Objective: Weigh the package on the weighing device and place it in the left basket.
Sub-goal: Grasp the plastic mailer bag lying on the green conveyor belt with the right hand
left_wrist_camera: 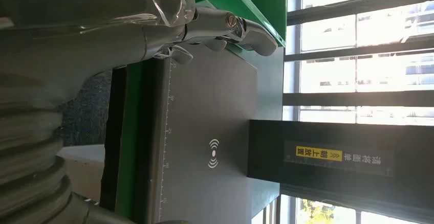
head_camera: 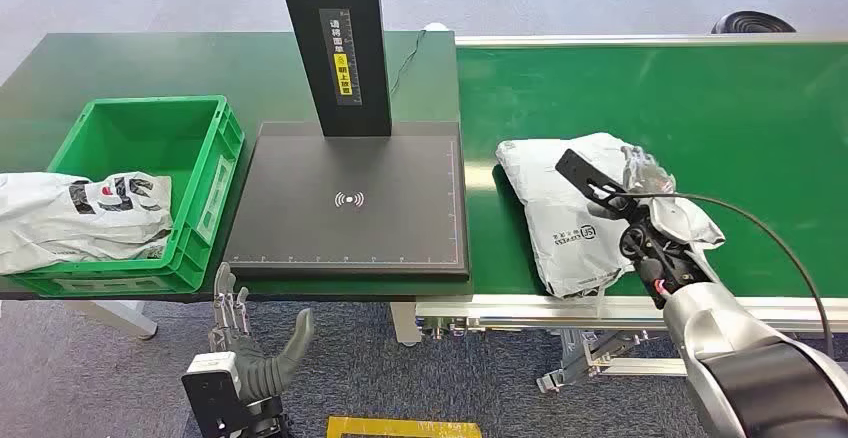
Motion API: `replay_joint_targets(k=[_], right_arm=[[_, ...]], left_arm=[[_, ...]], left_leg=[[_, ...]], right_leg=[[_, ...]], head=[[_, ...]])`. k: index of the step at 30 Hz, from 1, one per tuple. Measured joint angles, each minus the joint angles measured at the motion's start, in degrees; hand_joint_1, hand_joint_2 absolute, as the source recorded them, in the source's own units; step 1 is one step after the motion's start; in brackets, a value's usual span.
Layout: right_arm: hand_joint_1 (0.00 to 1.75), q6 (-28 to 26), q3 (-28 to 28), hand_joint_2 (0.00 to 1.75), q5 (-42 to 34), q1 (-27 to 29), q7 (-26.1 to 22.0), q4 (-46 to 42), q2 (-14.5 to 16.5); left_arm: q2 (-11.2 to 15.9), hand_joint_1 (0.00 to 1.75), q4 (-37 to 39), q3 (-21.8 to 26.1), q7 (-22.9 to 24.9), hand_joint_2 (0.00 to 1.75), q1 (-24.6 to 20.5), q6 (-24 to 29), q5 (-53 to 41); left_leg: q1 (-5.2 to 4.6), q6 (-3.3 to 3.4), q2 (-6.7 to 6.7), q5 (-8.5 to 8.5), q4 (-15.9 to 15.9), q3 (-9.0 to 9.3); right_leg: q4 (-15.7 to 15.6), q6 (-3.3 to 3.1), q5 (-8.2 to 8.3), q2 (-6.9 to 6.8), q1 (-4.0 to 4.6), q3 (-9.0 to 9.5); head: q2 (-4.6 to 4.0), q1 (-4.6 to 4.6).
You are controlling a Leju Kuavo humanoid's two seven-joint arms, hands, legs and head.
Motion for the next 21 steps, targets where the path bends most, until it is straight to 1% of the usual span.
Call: replay_joint_targets(k=[12,15,21], right_arm=[[0.00,-0.6,-3.4,1.75,-1.6,8.7,-1.1,0.5,6.1],[0.00,-0.5,-3.9,1.75,-1.7,9.5,-1.2,0.6,6.8],[0.00,-0.3,-4.3,1.75,-1.7,9.9,-1.3,0.6,7.2]], left_arm=[[0.0,0.00,0.0,-0.1,0.0,1.75,-0.2,0.2,-0.4],[0.0,0.00,0.0,-0.1,0.0,1.75,-0.2,0.2,-0.5],[0.0,0.00,0.0,-0.1,0.0,1.75,-0.2,0.2,-0.6]], left_leg=[[0.00,0.00,-0.01,-0.02,0.0,-0.02],[0.00,0.00,-0.01,-0.02,0.0,-0.01],[0.00,-0.01,-0.01,-0.02,0.0,0.01]], right_leg=[[0.0,0.03,-0.05,0.00,-0.01,0.00],[0.0,0.03,-0.05,0.00,-0.01,0.00],[0.0,0.03,-0.05,0.00,0.00,0.01]], head=[[0.00,-0.01],[0.00,-0.01],[0.00,-0.01]])
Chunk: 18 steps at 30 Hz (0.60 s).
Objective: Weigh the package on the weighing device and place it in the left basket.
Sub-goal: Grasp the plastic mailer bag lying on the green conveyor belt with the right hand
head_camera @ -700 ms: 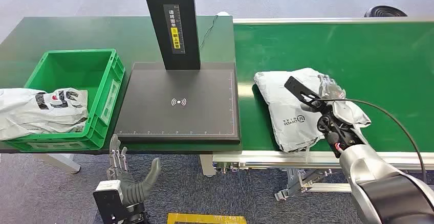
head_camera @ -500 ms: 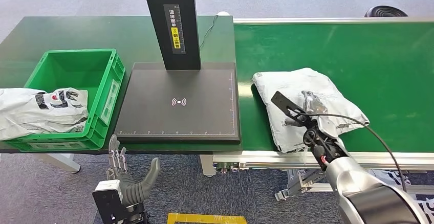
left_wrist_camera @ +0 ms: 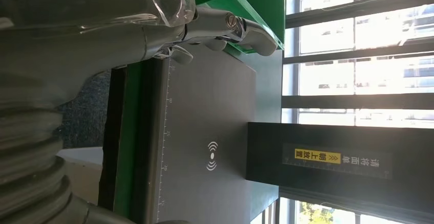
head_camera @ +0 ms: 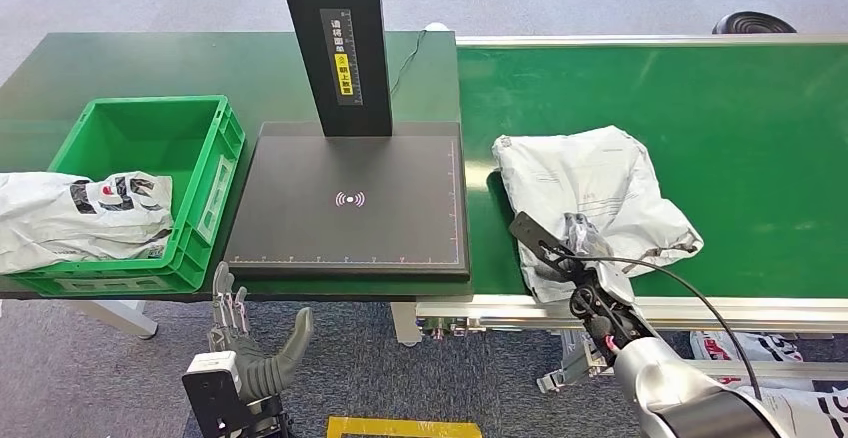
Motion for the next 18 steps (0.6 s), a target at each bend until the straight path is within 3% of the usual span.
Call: replay_joint_targets(k=[1,4,5,18], right_arm=[[0.15,0.1,-0.4,1.75,-0.2,0.4,-0.2,0.0,0.5],[1.45,0.2,-1.9,1.75,-0.9,1.4,-0.8,0.1,1.8],[1.74,0.3,-2.2,1.75,-1.2,1.5,-0.9,0.2,1.9],[1.75,0.6,-5.1,1.75,-2.0,1.0,-2.2,0.2,2.1]], left_arm=[[0.0,0.00,0.0,0.0,0.0,1.75,-0.1,0.0,-0.2],[-0.1,0.00,0.0,0.2,0.0,1.75,-0.3,0.0,-0.7],[-0.1,0.00,0.0,0.2,0.0,1.75,-0.4,-0.1,-0.8],[-0.3,0.00,0.0,0.4,0.0,1.75,-0.7,-0.4,-1.0]], left_leg=[[0.00,0.00,0.01,0.00,0.0,0.01],[0.00,0.00,0.03,0.00,0.0,0.05],[0.00,0.00,0.03,0.00,0.0,0.05],[0.00,-0.01,0.02,0.00,0.0,0.18]], right_leg=[[0.0,0.00,0.00,0.00,0.00,0.01],[0.0,0.00,0.00,0.01,0.00,0.03],[0.0,0.00,0.00,0.01,0.00,0.04],[0.0,-0.01,0.00,0.01,0.01,0.16]], head=[[0.00,0.00],[0.00,0.01],[0.00,0.01],[0.00,0.01]])
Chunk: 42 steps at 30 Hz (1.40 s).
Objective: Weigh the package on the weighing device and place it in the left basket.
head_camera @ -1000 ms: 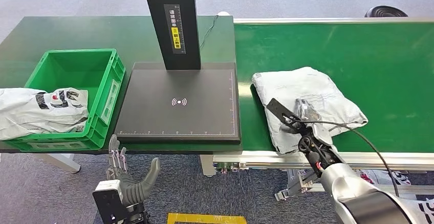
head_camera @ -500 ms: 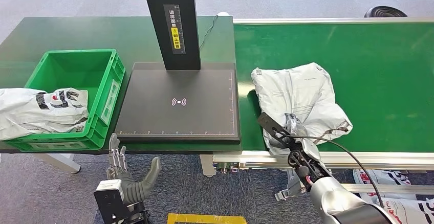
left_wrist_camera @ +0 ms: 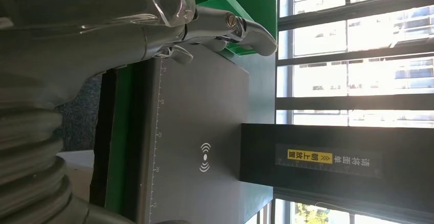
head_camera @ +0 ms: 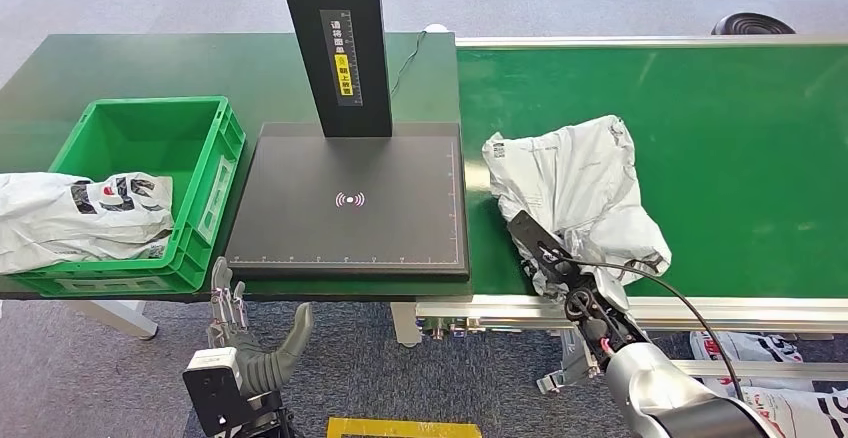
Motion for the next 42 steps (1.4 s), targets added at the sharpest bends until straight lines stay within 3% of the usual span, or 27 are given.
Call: replay_joint_targets(k=[7,14,21,34,42], right_arm=[[1.75,-1.5,-2.0,1.75,-3.0,0.6,-3.8,0.0,0.4],[1.75,-2.3,-9.9,1.75,-14.6,1.2,-20.7,-0.7,1.9],[1.75,0.0,-15.6,1.75,-18.8,-0.3,-30.8,-3.9,3.0],[1.75,5.6,-15.5,1.75,-22.1,-2.2,-38.9,-15.4,4.9],[1.75,7.4,-12.1,1.75,-23.4,-0.4,-39.7,-24.9,6.3]], left_arm=[[0.0,0.00,0.0,0.1,0.0,1.75,0.0,0.0,0.0],[-0.2,0.00,0.0,0.2,0.0,1.75,0.0,0.7,-0.1],[-0.2,0.00,0.3,0.2,0.0,1.75,-0.1,0.7,-0.3],[-0.2,0.00,0.5,0.2,0.0,1.75,-0.1,1.4,0.0],[-0.2,0.00,0.5,0.2,0.0,1.75,-0.1,1.2,0.1]], left_leg=[[0.00,0.00,-0.01,0.00,0.0,-0.01],[0.00,0.00,0.01,0.00,0.0,-0.08],[0.00,0.01,-0.02,0.02,0.0,-0.10],[0.00,0.00,-0.03,0.02,0.0,-0.13],[0.00,0.00,-0.04,0.02,0.0,-0.12]], right_leg=[[0.0,0.00,0.00,0.00,0.00,0.00],[0.0,0.00,0.00,0.00,0.00,-0.03],[0.0,0.00,0.01,-0.01,-0.01,-0.03],[0.0,0.00,0.00,-0.01,-0.01,-0.07],[0.0,0.00,0.00,-0.02,-0.01,-0.07]], head=[[0.00,0.00],[0.00,-0.01],[0.00,0.01],[0.00,0.00],[0.00,-0.01]])
